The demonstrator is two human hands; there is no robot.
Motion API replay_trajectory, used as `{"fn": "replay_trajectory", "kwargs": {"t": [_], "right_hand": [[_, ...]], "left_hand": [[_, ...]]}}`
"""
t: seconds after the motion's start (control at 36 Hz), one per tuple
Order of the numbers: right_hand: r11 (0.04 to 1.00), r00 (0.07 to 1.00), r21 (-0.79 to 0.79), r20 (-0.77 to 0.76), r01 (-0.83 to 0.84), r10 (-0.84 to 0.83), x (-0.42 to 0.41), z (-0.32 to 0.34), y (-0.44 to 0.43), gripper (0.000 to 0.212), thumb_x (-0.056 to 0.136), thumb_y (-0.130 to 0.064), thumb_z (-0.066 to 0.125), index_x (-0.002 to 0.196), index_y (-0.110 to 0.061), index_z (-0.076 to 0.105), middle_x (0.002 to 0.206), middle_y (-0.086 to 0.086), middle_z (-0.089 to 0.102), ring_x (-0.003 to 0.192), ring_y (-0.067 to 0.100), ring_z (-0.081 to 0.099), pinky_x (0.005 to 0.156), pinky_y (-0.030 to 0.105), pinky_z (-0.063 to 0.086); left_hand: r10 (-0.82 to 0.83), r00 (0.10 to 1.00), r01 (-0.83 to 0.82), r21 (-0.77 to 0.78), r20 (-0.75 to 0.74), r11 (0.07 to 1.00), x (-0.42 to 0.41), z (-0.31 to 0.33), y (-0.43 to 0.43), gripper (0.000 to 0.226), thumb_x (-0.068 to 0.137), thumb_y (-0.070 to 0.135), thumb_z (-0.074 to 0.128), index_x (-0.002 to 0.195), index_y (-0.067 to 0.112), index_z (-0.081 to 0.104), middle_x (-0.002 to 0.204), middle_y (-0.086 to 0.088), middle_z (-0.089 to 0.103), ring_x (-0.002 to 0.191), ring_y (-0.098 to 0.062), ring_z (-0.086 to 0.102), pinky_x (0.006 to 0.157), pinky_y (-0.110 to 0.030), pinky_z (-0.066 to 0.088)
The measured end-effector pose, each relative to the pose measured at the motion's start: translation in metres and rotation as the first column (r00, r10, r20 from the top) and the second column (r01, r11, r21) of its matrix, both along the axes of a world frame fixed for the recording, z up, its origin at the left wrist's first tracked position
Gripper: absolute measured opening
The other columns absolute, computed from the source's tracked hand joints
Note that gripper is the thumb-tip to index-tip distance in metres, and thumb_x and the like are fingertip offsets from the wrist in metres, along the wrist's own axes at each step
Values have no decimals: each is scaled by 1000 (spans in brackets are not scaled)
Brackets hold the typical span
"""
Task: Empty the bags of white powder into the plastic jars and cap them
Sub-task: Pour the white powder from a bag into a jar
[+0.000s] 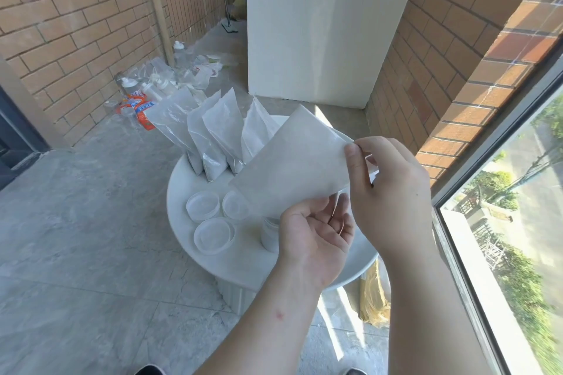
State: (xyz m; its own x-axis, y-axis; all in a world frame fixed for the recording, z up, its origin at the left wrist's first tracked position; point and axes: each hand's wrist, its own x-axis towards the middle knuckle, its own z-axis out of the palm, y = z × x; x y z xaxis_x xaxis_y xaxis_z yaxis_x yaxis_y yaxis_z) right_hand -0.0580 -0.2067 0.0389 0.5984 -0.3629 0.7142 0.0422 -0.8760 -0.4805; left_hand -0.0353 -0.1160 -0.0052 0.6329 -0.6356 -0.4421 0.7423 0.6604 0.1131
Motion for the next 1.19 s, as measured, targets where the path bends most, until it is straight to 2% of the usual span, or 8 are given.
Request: {"fn": "replay_trajectory", "kwargs": {"t": [0.17, 0.25, 0.33, 0.39, 0.53, 0.61, 0.69, 1.19], "right_hand": [[999, 1000, 42, -28, -13, 14, 0, -4, -2, 22, 100, -33, 53, 90, -18, 65, 85, -4, 62, 78, 12, 55, 62, 36, 46], [999, 999, 50, -44, -10, 13, -1, -4, -3, 25, 100, -37, 51, 91, -18, 65, 85, -4, 63, 79, 9, 54, 64, 32, 43], [996, 998, 85, -61, -22, 28, -4, -3, -6, 24, 101, -39, 51, 92, -22, 65, 87, -9, 63, 80, 3, 54, 66, 20, 40], [990, 997, 138, -65, -29, 38, -8, -3, -8, 23, 100, -45, 50, 94, -27, 65, 89, -15, 64, 83, 0, 57, 70, 13, 40], [970, 996, 241, -70, -43, 62, -18, -5, -19, 25, 94, -49, 54, 99, -28, 68, 94, -16, 68, 87, 5, 63, 74, 28, 48], [973, 996, 226, -70, -42, 59, -21, -6, -24, 13, 92, -41, 57, 93, -32, 67, 92, -15, 68, 87, 1, 62, 74, 18, 44], [974, 995, 220, -74, -43, 60, -20, -8, -25, 13, 91, -34, 59, 92, -27, 70, 92, -17, 67, 86, -4, 60, 73, 7, 39], [981, 988, 115, -9, -154, 156, -18, -6, -19, 8, 92, -17, 61, 90, -15, 68, 88, -7, 66, 85, 2, 60, 75, 12, 41]], "left_hand": [[34, 999, -33, -73, 15, 997, -4, 6, -1, 12, 76, 3, 60, 84, 1, 69, 82, -10, 65, 72, -23, 67, 77, -29, 48], [35, 999, -34, -69, 20, 997, -3, 6, -1, 14, 75, 2, 62, 87, 0, 69, 82, -10, 67, 74, -22, 67, 80, -28, 48], [35, 999, -34, -70, 16, 997, -2, 5, -1, 13, 76, 0, 64, 88, 0, 70, 86, -11, 68, 76, -21, 68, 83, -28, 50], [41, 999, -40, -70, 16, 997, -2, 5, -1, 10, 81, -1, 63, 82, 0, 72, 86, -11, 69, 74, -21, 69, 77, -27, 51], [62, 998, -60, -66, 26, 996, -1, 4, -1, 13, 85, 1, 63, 95, 0, 71, 89, -11, 70, 78, -21, 69, 72, -26, 52], [70, 997, -68, -69, 18, 995, -1, 4, -2, 17, 83, 0, 63, 99, 1, 68, 88, -11, 69, 78, -21, 69, 75, -26, 51], [76, 997, -75, -71, 18, 995, -1, 4, -3, 15, 82, -2, 62, 95, 0, 68, 86, -12, 70, 78, -21, 70, 75, -27, 52], [71, 997, -68, -83, 32, 994, -1, 3, -5, 17, 80, -5, 59, 92, -1, 71, 87, -12, 70, 77, -21, 70, 69, -26, 55]]}}
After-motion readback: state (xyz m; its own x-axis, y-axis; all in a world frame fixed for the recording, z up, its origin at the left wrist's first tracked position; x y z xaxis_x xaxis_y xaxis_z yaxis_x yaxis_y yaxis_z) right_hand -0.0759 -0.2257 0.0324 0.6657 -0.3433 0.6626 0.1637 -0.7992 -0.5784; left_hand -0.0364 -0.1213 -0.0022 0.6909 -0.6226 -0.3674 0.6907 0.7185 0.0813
